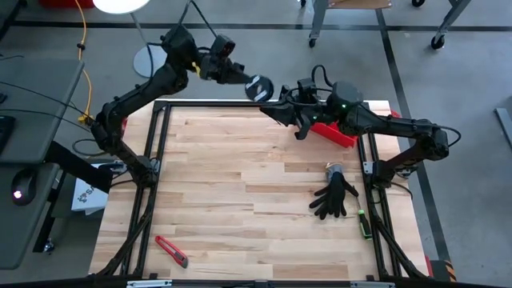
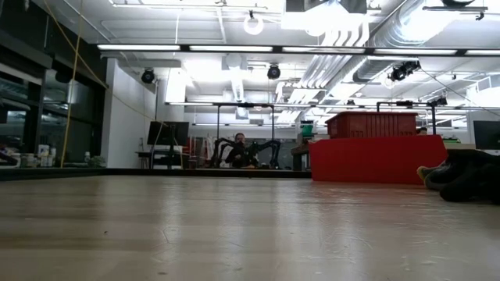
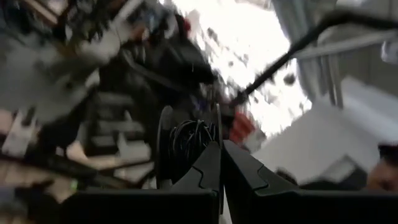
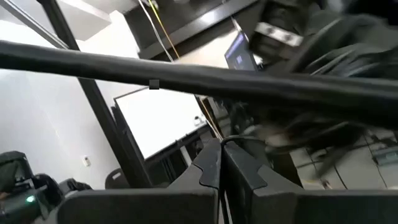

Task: Coil cords
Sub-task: Coil the black wire on the spool

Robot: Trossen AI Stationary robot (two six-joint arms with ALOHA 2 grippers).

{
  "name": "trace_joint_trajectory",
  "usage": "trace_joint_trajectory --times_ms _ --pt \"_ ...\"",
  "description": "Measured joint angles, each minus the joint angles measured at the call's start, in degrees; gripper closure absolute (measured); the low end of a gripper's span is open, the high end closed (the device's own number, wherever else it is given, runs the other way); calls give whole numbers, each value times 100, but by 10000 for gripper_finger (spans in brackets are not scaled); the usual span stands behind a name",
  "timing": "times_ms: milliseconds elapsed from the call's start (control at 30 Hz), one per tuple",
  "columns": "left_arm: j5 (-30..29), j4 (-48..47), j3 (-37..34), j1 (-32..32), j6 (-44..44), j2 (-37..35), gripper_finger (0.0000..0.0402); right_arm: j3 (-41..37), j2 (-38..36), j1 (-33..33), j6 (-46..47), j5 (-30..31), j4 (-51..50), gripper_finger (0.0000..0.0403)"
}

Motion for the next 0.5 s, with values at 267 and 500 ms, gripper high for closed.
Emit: trace_joint_trajectory --times_ms 267,500 --pt "921 -1508 2 94 1088 -480 401 0 2 -245 16 -507 -448 403" --pt "947 -2583 2 126 2043 -734 401 0 2 -419 130 -781 -581 403"
